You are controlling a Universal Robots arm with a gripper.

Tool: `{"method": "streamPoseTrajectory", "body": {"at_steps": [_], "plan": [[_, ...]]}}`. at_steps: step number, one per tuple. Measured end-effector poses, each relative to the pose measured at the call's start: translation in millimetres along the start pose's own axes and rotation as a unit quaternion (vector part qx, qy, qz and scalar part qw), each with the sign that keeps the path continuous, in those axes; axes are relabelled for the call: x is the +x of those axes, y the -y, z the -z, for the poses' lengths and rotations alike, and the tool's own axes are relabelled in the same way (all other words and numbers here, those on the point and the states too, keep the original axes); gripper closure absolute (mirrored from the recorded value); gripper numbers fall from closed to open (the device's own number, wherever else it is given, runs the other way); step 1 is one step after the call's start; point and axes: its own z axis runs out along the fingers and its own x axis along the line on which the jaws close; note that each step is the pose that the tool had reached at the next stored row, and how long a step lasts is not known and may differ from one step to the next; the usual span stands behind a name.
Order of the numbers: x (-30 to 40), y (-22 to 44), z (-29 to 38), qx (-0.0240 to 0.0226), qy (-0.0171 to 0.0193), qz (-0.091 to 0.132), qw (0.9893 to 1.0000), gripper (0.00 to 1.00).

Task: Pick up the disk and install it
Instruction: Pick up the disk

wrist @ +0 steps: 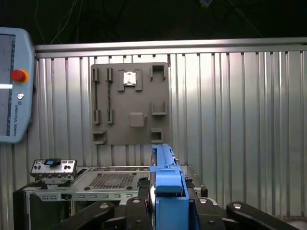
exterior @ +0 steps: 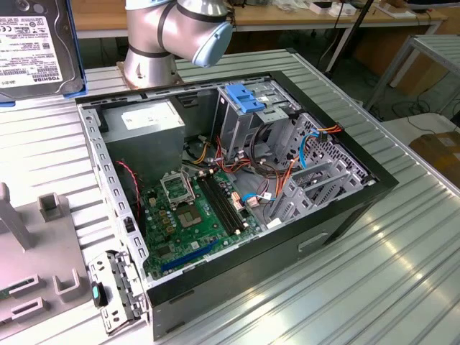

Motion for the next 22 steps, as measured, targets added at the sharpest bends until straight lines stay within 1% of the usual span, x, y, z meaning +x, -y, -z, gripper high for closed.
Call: {"method": "streamPoseTrajectory", "body": {"at_steps": [9, 13, 16, 19, 22], "plan": [[-0.7, 24.5, -0.2, 0.0000, 0.0000, 0.000, 1.0000, 0.63], [-0.9, 31.2, -0.1, 0.0000, 0.0000, 0.000, 1.0000, 0.63], [-1.1, 34.9, -0.2, 0.0000, 0.0000, 0.000, 1.0000, 0.63], [-1.2, 41.6, -0.2, 0.0000, 0.0000, 0.000, 1.0000, 0.63], [-1.3, 45.0, -0.2, 0.0000, 0.0000, 0.000, 1.0000, 0.63]]}}
